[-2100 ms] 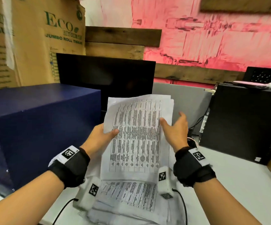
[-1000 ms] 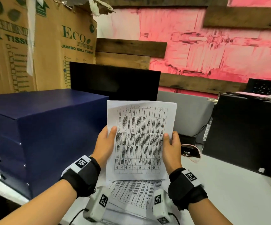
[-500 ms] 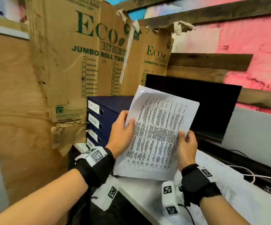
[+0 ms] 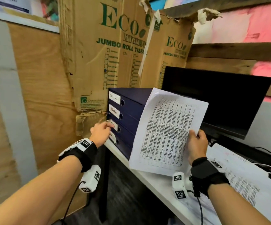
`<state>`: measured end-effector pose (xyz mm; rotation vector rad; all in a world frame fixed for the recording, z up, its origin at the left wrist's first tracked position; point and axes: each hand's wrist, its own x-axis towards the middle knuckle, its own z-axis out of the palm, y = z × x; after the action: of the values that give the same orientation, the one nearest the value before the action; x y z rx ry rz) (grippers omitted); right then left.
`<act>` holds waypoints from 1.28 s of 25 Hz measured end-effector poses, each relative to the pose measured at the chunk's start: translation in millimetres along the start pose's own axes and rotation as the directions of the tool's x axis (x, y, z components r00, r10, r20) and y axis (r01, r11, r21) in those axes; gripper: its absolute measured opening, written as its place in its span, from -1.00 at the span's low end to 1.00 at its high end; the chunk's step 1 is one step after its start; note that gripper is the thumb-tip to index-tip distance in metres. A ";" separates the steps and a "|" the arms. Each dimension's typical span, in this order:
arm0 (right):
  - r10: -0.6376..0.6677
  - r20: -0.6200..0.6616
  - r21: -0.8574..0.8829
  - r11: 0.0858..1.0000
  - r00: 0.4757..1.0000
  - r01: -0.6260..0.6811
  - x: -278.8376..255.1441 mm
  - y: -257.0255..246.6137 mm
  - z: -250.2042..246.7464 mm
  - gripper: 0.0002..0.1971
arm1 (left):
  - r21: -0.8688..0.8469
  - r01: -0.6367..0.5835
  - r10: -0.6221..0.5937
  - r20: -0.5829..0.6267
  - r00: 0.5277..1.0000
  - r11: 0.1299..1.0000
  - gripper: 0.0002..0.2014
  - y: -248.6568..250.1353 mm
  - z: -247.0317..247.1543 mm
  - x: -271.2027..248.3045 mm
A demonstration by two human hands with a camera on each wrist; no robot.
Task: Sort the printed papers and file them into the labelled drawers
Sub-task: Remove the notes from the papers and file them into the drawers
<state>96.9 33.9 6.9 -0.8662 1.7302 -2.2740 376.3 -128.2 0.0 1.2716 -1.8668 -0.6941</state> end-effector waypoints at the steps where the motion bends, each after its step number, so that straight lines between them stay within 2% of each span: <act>1: 0.012 0.005 -0.007 1.000 1.000 -0.012 0.3 3.6 -1.5 -0.78 | 0.061 0.021 -0.025 0.062 0.998 0.998 -0.66 -3.9 4.6 -1.8; 3: 0.024 0.018 -0.027 0.999 1.000 -0.023 1.7 9.5 -4.0 -0.73 | 0.166 0.050 -0.082 0.195 0.977 0.985 -0.63 -10.3 15.6 -8.4; 6: 0.014 0.029 -0.060 0.998 0.999 -0.012 1.6 13.3 -4.4 -0.84 | 0.293 0.068 -0.167 0.328 0.930 0.954 -0.61 -19.0 32.4 -19.0; 10: 0.022 0.047 -0.064 0.998 0.999 -0.019 0.6 13.8 -2.1 -0.84 | 0.310 0.130 -0.228 0.305 0.925 0.942 -0.63 -22.1 55.4 -19.8; 13: 0.031 0.061 -0.068 0.997 0.998 -0.026 -2.9 10.6 -2.5 -0.86 | 0.192 0.185 -0.228 0.233 0.945 0.964 -0.63 -32.1 66.4 -15.0; 15: 0.022 0.061 -0.077 0.997 0.998 -0.017 -4.9 7.8 -1.5 -0.89 | 0.165 0.193 -0.229 0.236 0.944 0.967 -0.59 -35.9 71.7 -11.5; 18: 0.023 0.057 -0.081 0.997 0.998 -0.019 -4.9 6.1 3.6 -0.88 | 0.215 0.250 -0.312 0.333 0.890 0.944 -0.49 -35.1 73.6 -4.0; 22: 0.017 0.084 -0.054 0.998 0.996 -0.012 -8.3 -6.2 16.6 -0.84 | 0.223 0.230 -0.311 0.463 0.830 0.947 -0.53 -43.9 56.4 7.6; 24: 0.006 0.100 -0.019 1.000 0.995 -0.004 -12.5 -17.9 25.3 -0.84 | 0.233 0.231 -0.319 0.485 0.815 0.945 -0.54 -50.1 48.6 6.5; 27: -0.013 0.130 0.025 1.000 0.991 0.010 -19.7 -34.2 39.2 -0.83 | 0.161 0.211 -0.264 0.499 0.825 0.964 -0.50 -43.2 38.0 -8.5; 29: -0.022 0.177 0.018 1.000 0.984 0.019 -28.2 -42.0 50.6 -0.85 | 0.173 0.175 -0.239 0.486 0.841 0.969 -0.50 -40.0 26.2 -23.5; 32: -0.065 0.296 -0.015 0.997 0.953 0.072 -47.7 -49.0 70.8 -0.87 | 0.201 0.190 -0.257 0.396 0.881 0.961 -0.61 -39.0 -1.7 -56.0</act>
<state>184.1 12.2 47.1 -1.2184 1.6206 -2.0375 410.1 -89.9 -45.2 1.5520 -2.1721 -1.0285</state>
